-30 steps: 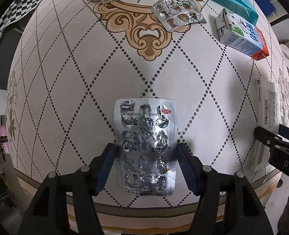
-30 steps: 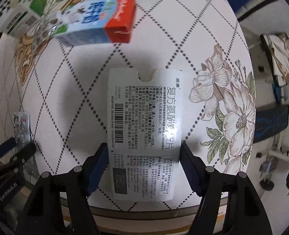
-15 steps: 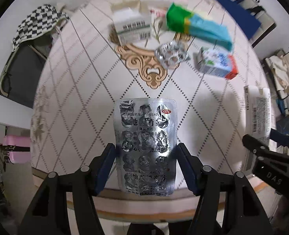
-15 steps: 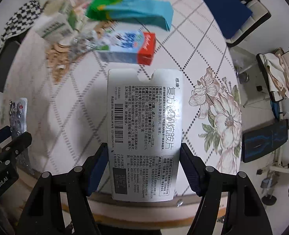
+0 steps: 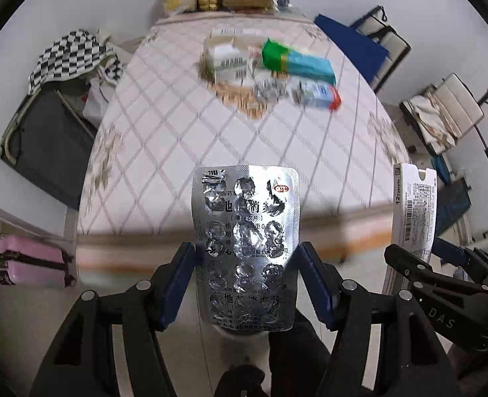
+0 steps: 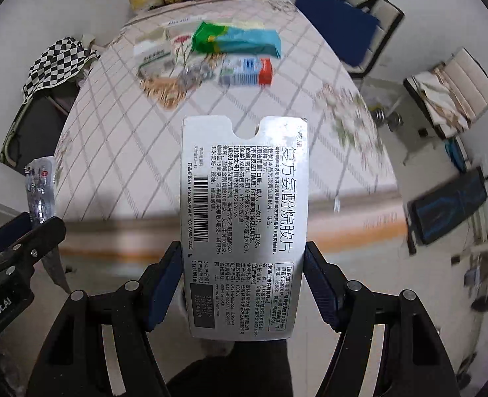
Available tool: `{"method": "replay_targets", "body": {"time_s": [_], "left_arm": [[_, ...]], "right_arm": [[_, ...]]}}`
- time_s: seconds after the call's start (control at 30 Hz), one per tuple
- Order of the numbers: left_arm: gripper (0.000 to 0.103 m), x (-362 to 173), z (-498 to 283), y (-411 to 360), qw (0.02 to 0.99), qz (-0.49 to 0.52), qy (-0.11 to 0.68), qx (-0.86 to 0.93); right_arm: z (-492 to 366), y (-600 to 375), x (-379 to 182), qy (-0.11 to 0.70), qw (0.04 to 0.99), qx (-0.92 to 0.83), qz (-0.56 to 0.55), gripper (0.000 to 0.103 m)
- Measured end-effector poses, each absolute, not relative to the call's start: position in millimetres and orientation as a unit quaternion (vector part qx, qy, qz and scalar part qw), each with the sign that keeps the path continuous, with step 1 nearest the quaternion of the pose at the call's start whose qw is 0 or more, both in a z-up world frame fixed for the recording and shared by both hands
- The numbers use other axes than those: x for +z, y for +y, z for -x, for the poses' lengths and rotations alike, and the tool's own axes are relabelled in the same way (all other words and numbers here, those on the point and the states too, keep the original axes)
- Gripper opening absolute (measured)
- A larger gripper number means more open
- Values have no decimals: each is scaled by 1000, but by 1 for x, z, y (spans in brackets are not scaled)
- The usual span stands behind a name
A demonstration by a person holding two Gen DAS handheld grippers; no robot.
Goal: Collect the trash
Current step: 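Lift and carry the blister pack and leaflet over the trash bin, then open both grippers to drop the blister pack and leaflet into the bin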
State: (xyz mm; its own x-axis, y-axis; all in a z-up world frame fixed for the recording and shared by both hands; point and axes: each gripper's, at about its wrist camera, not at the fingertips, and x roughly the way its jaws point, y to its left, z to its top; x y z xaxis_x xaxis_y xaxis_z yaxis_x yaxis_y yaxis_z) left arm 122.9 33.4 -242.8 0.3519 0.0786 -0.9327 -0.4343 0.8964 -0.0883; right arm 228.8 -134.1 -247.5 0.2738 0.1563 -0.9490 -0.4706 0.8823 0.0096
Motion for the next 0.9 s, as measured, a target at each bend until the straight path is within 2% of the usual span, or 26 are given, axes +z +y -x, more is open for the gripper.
{"method": "replay_targets", "body": {"time_s": [0.17, 0.3, 0.5, 0.67, 0.83, 0.9], "left_arm": [[61, -287, -74, 20, 772, 187, 592, 135], [61, -355, -42, 12, 729, 232, 634, 113], [61, -491, -26, 18, 670, 284, 677, 116], [61, -599, -35, 28, 640, 319, 691, 102], [62, -682, -45, 36, 620, 338, 702, 85], [68, -699, -42, 36, 618, 337, 705, 88]], "right_arm": [[-175, -160, -280, 607, 760, 194, 127, 73], [-142, -178, -334, 649, 725, 194, 123, 73], [-122, -213, -470, 728, 658, 172, 83, 73], [-127, -224, -581, 757, 628, 171, 58, 73], [-136, -218, -674, 762, 616, 189, 62, 73], [-140, -213, -709, 769, 604, 200, 62, 73]]}}
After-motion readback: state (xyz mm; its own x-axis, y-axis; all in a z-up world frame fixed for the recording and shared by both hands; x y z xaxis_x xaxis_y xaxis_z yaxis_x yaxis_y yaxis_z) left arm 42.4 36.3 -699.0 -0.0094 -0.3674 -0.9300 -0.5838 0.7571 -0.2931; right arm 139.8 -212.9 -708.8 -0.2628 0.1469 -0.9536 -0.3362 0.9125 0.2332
